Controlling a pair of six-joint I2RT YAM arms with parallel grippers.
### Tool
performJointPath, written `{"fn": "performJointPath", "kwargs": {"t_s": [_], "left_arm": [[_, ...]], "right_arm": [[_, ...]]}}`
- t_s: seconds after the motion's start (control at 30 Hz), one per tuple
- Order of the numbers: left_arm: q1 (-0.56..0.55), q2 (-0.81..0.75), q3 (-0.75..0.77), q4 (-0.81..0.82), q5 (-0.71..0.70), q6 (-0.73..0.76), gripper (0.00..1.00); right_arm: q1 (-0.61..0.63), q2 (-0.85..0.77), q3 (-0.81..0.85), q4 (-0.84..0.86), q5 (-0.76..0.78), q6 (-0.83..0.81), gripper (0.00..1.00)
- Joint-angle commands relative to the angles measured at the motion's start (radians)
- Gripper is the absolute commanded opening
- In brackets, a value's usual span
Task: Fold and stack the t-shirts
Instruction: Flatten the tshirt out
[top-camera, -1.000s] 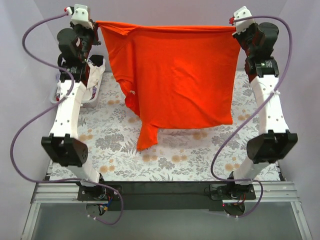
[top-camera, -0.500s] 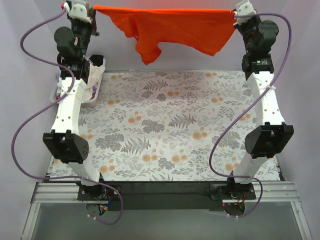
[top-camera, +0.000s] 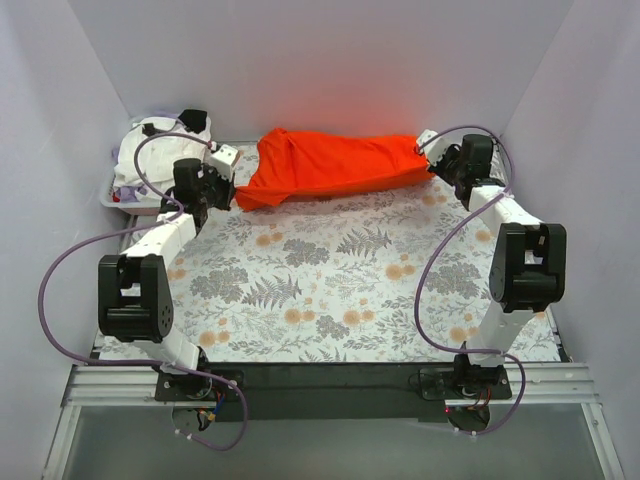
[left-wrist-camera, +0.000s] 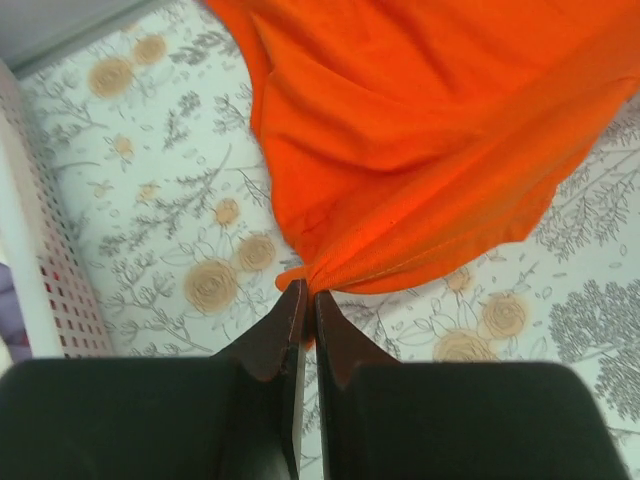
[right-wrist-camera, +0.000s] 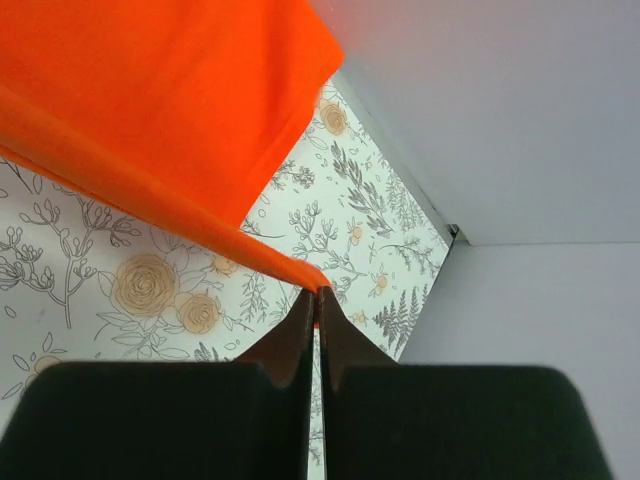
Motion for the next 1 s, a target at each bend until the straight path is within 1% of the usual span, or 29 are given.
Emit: {"fn": "performJointPath", "kwargs": {"t_s": [0.0,0.07,0.1,0.13,0.17,0.2,0.23,0.27,0.3,0.33,0.37,0.4,0.43,0.47,0.5,0.53,0.57,0.6,0.63,0.67,0.7,0.73,0.77,0.8,0.83,0.87,0.9,0.93,0.97], "left_arm": [[0.002,-0.028,0.089,-0.078,0.022,0.001,0.00],[0.004,0.002,0.183,-0.168,0.012,-0.011,0.00],[0.004,0.010,0.218,-0.210,0.017,-0.005,0.00],[0.004,0.015,0.299,-0.291,0.015,-0.002,0.00],[0.004,0.024,0.336,-0.335,0.014,0.012,0.00],[0.004,0.038,0.380,-0.381,0.014,0.027,0.00],[0.004,0.044,0.417,-0.487,0.015,0.048,0.00],[0.005,0.049,0.484,-0.544,0.032,0.067,0.00],[0.005,0.050,0.505,-0.596,0.043,0.113,0.00],[0.007,0.035,0.516,-0.686,0.057,0.134,0.00],[0.007,0.020,0.520,-0.725,0.081,0.157,0.00],[0.007,-0.008,0.496,-0.779,0.113,0.199,0.00],[0.007,-0.066,0.469,-0.802,0.132,0.220,0.00],[0.007,-0.103,0.442,-0.827,0.149,0.248,0.00],[0.007,-0.135,0.386,-0.889,0.181,0.274,0.00],[0.007,-0.196,0.361,-0.928,0.195,0.332,0.00],[0.005,-0.223,0.335,-0.964,0.202,0.378,0.00],[0.005,-0.246,0.285,-1.057,0.239,0.410,0.00],[0.004,-0.275,0.257,-1.105,0.256,0.488,0.00],[0.001,-0.322,0.219,-1.150,0.273,0.525,0.01],[-0.002,-0.350,0.153,-1.235,0.293,0.568,0.03],[-0.022,-0.373,0.113,-1.270,0.295,0.605,0.07],[-0.034,-0.419,0.080,-1.291,0.289,0.645,0.33],[-0.047,-0.439,0.054,-1.319,0.282,0.654,0.42],[-0.062,-0.453,0.027,-1.331,0.281,0.662,0.45],[-0.062,-0.465,0.025,-1.344,0.282,0.665,0.51],[-0.062,-0.462,0.033,-1.356,0.285,0.659,0.55],[-0.062,-0.453,0.048,-1.350,0.287,0.642,0.60],[-0.062,-0.442,0.057,-1.335,0.279,0.589,0.63]], "right_arm": [[-0.013,-0.026,0.038,0.025,0.016,-0.015,0.01],[-0.013,-0.026,0.074,-0.036,0.005,-0.006,0.01],[-0.013,-0.031,0.088,-0.056,0.002,-0.006,0.01],[-0.012,-0.034,0.114,-0.078,0.002,-0.004,0.01],[-0.013,-0.046,0.126,-0.096,0.004,-0.006,0.01],[-0.013,-0.057,0.137,-0.144,0.004,-0.009,0.01],[-0.013,-0.068,0.143,-0.165,-0.001,-0.019,0.01],[-0.013,-0.081,0.147,-0.190,-0.007,-0.029,0.01],[-0.012,-0.110,0.144,-0.221,-0.010,-0.041,0.01],[-0.012,-0.130,0.137,-0.271,-0.016,-0.050,0.01],[-0.013,-0.152,0.104,-0.299,-0.022,-0.082,0.01],[-0.012,-0.205,0.076,-0.316,-0.030,-0.099,0.01],[-0.042,-0.238,0.041,-0.348,-0.035,-0.118,0.01],[-0.042,-0.303,-0.029,-0.368,-0.042,-0.166,0.01],[-0.045,-0.337,-0.072,-0.388,-0.058,-0.196,0.01],[-0.048,-0.373,-0.112,-0.437,-0.061,-0.229,0.01],[-0.050,-0.438,-0.148,-0.466,-0.067,-0.295,0.01],[-0.050,-0.469,-0.224,-0.501,-0.074,-0.334,0.01],[-0.051,-0.502,-0.261,-0.544,-0.075,-0.361,0.01],[-0.051,-0.560,-0.302,-0.578,-0.078,-0.389,0.01],[-0.051,-0.586,-0.370,-0.612,-0.084,-0.482,0.01],[-0.051,-0.609,-0.410,-0.641,-0.082,-0.521,0.01],[-0.050,-0.643,-0.439,-0.697,-0.078,-0.549,0.12],[-0.050,-0.658,-0.482,-0.719,-0.070,-0.573,0.28],[-0.050,-0.667,-0.498,-0.738,-0.059,-0.575,0.53],[-0.050,-0.681,-0.507,-0.750,-0.050,-0.575,0.67],[-0.053,-0.683,-0.508,-0.756,-0.033,-0.570,0.72],[-0.056,-0.681,-0.499,-0.761,-0.032,-0.564,0.74],[-0.059,-0.662,-0.481,-0.768,-0.032,-0.554,0.74]]}}
